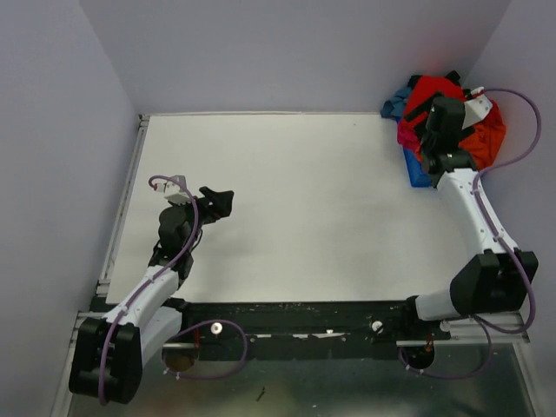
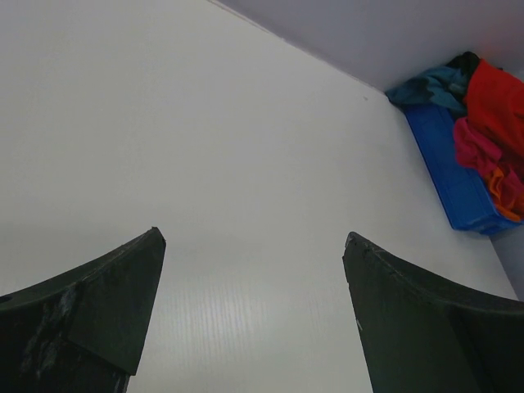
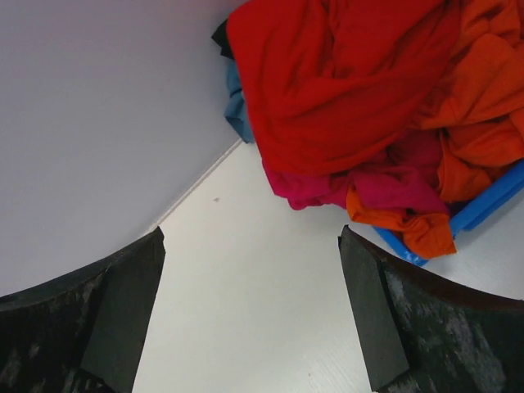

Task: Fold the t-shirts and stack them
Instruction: Grab crumpled tshirt from bin with the right arm

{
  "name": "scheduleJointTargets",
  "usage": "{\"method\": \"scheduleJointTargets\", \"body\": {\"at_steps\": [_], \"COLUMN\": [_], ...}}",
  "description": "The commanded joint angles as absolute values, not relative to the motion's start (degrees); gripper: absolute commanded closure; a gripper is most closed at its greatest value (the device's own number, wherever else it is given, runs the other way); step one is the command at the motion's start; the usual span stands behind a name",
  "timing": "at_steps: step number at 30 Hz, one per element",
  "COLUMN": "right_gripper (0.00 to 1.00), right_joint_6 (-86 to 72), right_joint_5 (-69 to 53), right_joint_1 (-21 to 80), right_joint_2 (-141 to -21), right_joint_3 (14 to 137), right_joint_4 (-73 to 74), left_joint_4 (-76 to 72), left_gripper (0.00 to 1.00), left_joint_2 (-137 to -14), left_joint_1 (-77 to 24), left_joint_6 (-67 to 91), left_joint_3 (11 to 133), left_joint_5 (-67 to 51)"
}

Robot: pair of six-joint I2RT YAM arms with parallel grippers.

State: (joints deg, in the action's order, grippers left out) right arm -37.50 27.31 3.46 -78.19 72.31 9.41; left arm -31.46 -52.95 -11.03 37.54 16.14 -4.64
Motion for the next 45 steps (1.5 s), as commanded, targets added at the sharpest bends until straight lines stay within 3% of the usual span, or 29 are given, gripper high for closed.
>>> {"method": "scheduleJointTargets", "body": {"at_steps": [1,10,13,17,18,20,22,23,29,36,40,45], "right_gripper": [0.04,0.06,0.09,0.23,0.28,0.57,0.94,0.99,0.99,0.99,0.99,0.99], "right_joint_6": [-38.84,-40.95,-41.83,-43.94,-44.73,-44.48,-42.73,-41.76,-33.15,-24.88,-24.43,-24.52], "right_joint_5": [30.42,28.65,27.51,23.03,22.33,20.49,18.12,16.97,6.96,-1.38,-13.43,-14.68], "right_joint_1": [0.44,-6.59,-8.43,-8.88,-8.88,-8.96,-8.79,-8.62,-3.70,9.74,12.39,12.74], "right_joint_2": [-88.83,-109.23,-112.58,-112.77,-112.42,-111.19,-109.00,-107.77,-97.84,-88.60,-85.44,-81.57], "right_joint_3": [84.60,109.22,110.74,107.85,106.62,104.77,103.72,103.36,99.76,99.40,102.21,103.98], "right_joint_4": [22.57,30.40,30.76,30.85,30.68,29.45,28.65,28.22,23.12,20.66,18.90,19.07], "left_joint_4": [-31.38,-31.47,-31.20,-31.03,-30.94,-30.59,-30.41,-30.50,-30.59,-30.67,-30.67,-31.46], "left_gripper": [0.01,0.01,0.01,0.01,0.01,0.01,0.02,0.02,0.02,0.02,0.02,0.02], "left_joint_2": [-52.47,-53.26,-53.26,-53.44,-53.52,-53.70,-53.70,-53.61,-53.35,-53.88,-53.88,-54.31], "left_joint_1": [-11.43,-11.43,-11.43,-11.43,-11.43,-11.43,-11.43,-11.43,-11.43,-11.43,-11.43,-11.43], "left_joint_6": [37.35,37.44,37.35,37.35,37.35,37.35,37.18,37.18,37.27,37.09,37.00,36.74], "left_joint_3": [16.26,16.44,16.52,16.70,16.79,16.96,17.05,16.96,16.79,17.05,16.96,16.96], "left_joint_5": [-5.54,-5.71,-5.54,-5.19,-5.10,-5.18,-5.19,-5.19,-5.01,-5.27,-5.45,-6.59]}}
